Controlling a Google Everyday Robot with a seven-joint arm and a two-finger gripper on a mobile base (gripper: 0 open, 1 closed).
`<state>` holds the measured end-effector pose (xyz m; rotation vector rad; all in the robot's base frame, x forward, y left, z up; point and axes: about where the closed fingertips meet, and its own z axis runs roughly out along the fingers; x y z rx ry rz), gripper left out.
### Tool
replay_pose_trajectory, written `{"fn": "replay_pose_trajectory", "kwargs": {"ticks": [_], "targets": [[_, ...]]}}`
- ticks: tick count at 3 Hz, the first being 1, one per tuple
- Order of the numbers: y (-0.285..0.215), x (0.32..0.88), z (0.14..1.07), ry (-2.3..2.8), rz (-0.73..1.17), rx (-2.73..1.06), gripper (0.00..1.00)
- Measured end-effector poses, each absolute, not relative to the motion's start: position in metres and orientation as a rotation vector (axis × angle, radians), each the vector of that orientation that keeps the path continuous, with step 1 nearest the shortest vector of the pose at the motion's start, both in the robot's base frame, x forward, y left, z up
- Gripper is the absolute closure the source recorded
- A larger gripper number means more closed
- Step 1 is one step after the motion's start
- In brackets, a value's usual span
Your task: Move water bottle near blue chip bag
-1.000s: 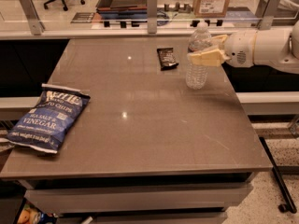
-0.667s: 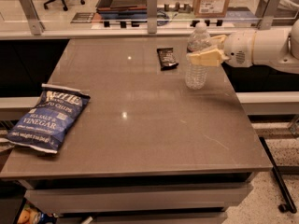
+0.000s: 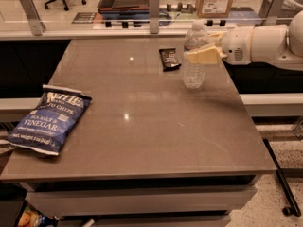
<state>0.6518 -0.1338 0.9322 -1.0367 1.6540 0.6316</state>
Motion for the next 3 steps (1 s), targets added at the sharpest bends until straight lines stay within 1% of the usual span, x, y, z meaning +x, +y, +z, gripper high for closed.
{"fn": "replay_pose_trajectory", "kwargs": {"ticks": [2,3], "targets": [[-0.077,0.632,0.952,1.594,0.689,-1.088,1.00],[-0.042,0.611,0.953,1.554,0.718,-1.101,1.00]]}}
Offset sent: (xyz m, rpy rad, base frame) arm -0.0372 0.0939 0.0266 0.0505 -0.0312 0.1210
